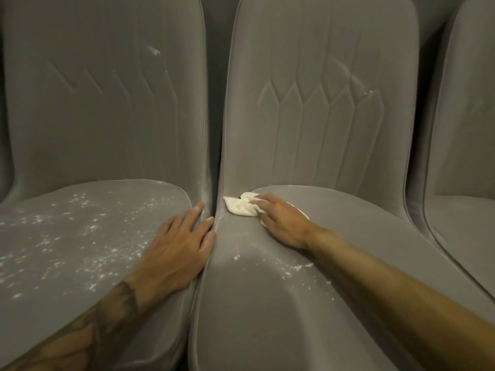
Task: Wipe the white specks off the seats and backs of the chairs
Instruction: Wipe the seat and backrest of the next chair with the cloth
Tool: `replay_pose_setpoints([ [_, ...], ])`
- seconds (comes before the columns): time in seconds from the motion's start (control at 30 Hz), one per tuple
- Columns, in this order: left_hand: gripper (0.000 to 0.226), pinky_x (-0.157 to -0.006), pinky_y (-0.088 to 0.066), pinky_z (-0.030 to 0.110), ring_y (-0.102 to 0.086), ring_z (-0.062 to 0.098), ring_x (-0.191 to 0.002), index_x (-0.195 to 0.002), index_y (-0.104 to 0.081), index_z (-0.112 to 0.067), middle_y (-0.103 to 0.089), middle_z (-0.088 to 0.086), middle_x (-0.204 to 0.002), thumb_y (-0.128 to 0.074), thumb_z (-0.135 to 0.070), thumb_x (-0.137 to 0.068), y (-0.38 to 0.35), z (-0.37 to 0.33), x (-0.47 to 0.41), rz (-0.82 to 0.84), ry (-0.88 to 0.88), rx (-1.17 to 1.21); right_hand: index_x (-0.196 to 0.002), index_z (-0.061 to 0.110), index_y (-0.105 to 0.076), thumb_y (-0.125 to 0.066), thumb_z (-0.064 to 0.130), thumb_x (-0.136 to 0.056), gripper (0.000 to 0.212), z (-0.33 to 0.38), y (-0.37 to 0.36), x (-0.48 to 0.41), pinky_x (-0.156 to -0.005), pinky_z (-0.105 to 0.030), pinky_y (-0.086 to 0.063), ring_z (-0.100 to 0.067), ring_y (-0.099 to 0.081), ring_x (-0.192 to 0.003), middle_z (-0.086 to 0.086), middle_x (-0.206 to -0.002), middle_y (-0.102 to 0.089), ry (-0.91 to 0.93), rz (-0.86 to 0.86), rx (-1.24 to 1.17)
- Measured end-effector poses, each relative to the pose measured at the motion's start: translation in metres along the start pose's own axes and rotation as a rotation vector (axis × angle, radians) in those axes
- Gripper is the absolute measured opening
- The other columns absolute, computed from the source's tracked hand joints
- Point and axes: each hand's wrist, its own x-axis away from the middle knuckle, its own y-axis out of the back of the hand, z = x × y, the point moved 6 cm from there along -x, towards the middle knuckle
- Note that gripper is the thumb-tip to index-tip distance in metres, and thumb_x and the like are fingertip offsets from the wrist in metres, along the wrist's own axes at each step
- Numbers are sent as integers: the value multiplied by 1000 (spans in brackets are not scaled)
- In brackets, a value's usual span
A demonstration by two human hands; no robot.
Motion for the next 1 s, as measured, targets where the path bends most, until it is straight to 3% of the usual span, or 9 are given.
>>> replay_pose_setpoints([
  [0.17,36,-101,-53,49,-63,36,-126,-131,-65,-11,-52,23,-149,-66,-25,-98,4,-5,3,-50,-76,-155,-143,18,-50,-44,20,-103,42,39,-25,12,-112,-10,-18,-17,-39,-138,-4,-150,-45,152,22,-43],
  [0.23,35,-105,-50,49,-61,35,-130,-131,-65,-12,-49,21,-153,-64,-26,-99,3,-4,3,-41,-82,-150,-146,20,-48,-43,20,-102,44,32,-21,17,-111,-7,-15,-15,-38,-138,-2,-153,-41,198,75,-26],
  [0.37,42,-109,-46,48,-55,33,-138,-143,-59,-17,-45,15,-159,-53,-31,-105,3,-2,1,-110,-45,-122,-144,20,-49,-44,14,-102,43,5,-1,-3,-117,-27,-27,-21,-41,-139,-1,-153,-40,4,-3,-23],
  [0.5,33,-96,-56,49,-67,36,-121,-124,-70,-11,-57,23,-146,-72,-24,-93,3,-3,1,-80,-79,-247,-143,16,-51,-43,20,-104,40,33,-16,15,-115,-13,-19,-18,-39,-139,-5,-152,-44,155,40,-32],
  [0.6,46,-120,-35,48,-41,31,-148,-151,-49,-21,-27,15,-168,-38,-37,-109,-3,2,0,30,-11,-94,-145,20,-49,-46,17,-101,44,6,-3,35,-109,-2,-12,-11,-36,-139,-1,-153,-41,176,113,-12],
  [0.7,68,-130,-16,42,-15,23,-158,-163,-21,-28,-2,4,-174,6,-47,-104,-3,2,-1,95,32,-46,-145,14,-48,-47,10,-101,44,-49,25,34,-118,-21,-23,-21,-40,-141,-6,-152,-41,-80,15,10],
  [0.77,64,-129,-17,40,-16,22,-157,-162,-23,-29,-2,4,-174,2,-44,-105,-1,1,-1,74,37,-47,-145,16,-49,-46,13,-103,43,-51,28,32,-118,-27,-27,-22,-40,-142,-5,-152,-42,-148,-42,43],
  [0.87,59,-128,-16,39,-17,19,-157,-162,-25,-31,-4,0,-174,-7,-45,-107,-1,3,-2,91,80,-4,-145,18,-50,-43,22,-105,40,-16,10,48,-116,-14,-21,-15,-39,-141,-2,-152,-44,42,-6,19],
  [1.0,77,-128,-18,40,-16,24,-158,-165,-17,-26,2,7,-174,12,-49,-97,-4,2,1,163,32,-98,-145,17,-48,-45,18,-104,42,-53,30,79,-116,-14,-21,-13,-39,-140,-2,-153,-42,31,98,35],
])
